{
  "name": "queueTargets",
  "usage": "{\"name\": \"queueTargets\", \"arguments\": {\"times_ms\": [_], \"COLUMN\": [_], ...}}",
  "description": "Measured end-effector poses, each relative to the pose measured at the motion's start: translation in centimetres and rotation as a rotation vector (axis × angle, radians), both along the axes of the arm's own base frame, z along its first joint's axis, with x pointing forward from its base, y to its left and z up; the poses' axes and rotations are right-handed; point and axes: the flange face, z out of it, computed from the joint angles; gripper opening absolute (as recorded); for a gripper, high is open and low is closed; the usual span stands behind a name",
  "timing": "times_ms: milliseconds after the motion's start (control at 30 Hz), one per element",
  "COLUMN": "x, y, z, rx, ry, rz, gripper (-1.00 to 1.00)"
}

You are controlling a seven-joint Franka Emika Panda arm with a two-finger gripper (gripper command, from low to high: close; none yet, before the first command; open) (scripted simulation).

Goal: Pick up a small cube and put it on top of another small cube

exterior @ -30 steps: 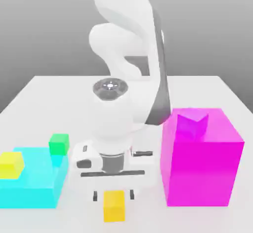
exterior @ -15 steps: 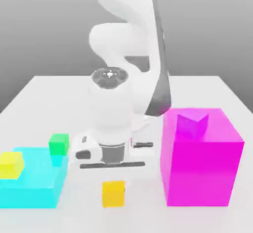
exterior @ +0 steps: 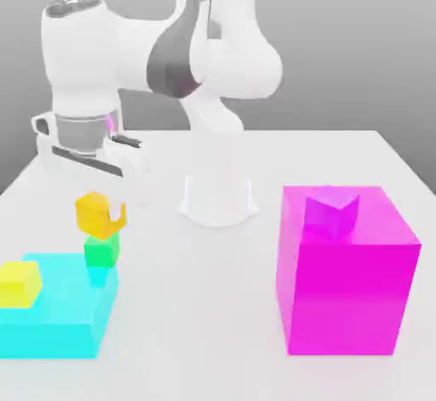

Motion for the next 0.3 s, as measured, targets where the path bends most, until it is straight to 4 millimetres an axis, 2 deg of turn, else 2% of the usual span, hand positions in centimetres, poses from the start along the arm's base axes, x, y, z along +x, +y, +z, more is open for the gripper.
{"name": "queueTargets", "arguments": {"times_ms": [67, 200, 233, 300], "x": [-0.7, -0.9, -1.0, -1.0], "y": [-0.4, -0.5, -0.5, -0.5], "z": [-1.1, -5.2, -5.9, -5.9], "rx": [0.003, 0.002, 0.001, 0.001], "ry": [-0.001, 0.0, 0.0, 0.0], "rz": [-0.032, -0.042, -0.043, -0.043], "gripper": [-1.0, -1.0, 1.0, 1.0]}}
